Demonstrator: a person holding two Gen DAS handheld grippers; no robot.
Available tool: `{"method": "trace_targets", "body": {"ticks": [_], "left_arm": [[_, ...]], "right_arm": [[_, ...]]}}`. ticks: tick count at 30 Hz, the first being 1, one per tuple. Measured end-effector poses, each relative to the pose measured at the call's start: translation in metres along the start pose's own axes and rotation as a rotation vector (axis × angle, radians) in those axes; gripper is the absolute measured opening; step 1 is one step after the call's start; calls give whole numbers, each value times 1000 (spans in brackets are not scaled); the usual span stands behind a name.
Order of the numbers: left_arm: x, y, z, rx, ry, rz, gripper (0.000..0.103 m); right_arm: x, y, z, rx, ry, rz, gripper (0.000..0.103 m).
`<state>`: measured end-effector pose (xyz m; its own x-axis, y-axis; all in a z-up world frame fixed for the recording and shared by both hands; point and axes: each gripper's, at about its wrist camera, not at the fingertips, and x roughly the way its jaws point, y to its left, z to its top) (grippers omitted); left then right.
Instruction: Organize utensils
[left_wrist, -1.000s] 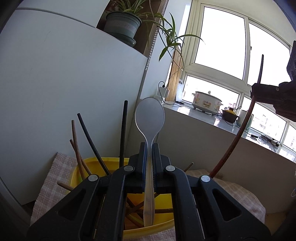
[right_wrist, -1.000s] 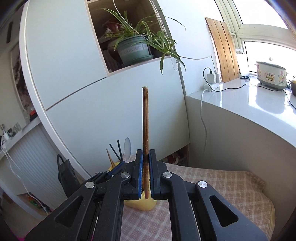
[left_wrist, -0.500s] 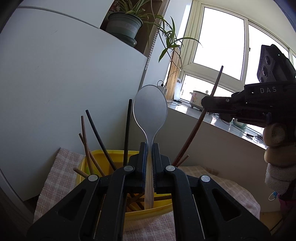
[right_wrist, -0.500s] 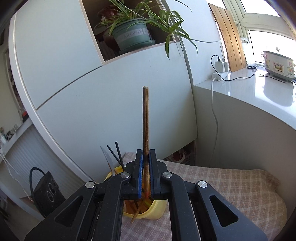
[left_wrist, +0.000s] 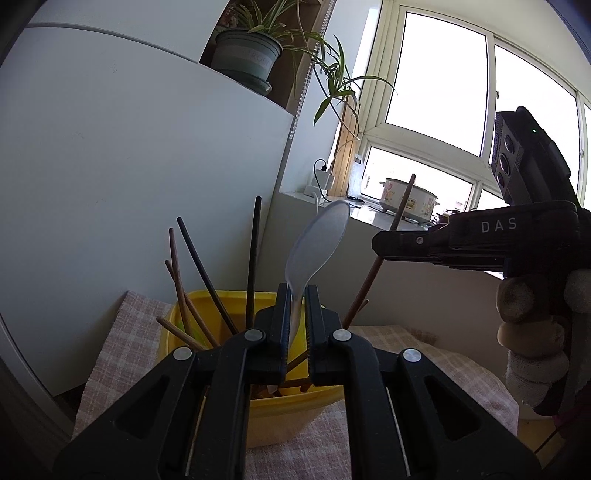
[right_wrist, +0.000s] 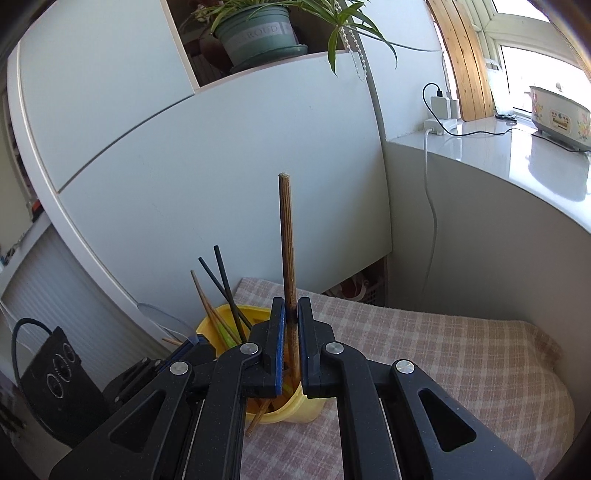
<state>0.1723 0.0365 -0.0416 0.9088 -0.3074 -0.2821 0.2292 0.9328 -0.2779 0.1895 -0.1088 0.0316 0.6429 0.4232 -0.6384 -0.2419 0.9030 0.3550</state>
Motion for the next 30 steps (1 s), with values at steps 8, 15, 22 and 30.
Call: {"method": "trace_targets", "body": {"ticks": [8,15,22,30], "left_arm": [[-11,-3,2,4,-15,12,17],[-30,-8,6,14,-38,15,17],[-50,-18,1,29,-24,20,28],[-66,-36,-6,30,28,34,74]], "right_arm": [[-8,3,-13,-33,-7,-21,27],[-23,1,-26,-33,-22,-39,27],[-40,-1,-46,-28,-53,-71,27],[-57,-9,-76,-40,-82,-130,30]]}}
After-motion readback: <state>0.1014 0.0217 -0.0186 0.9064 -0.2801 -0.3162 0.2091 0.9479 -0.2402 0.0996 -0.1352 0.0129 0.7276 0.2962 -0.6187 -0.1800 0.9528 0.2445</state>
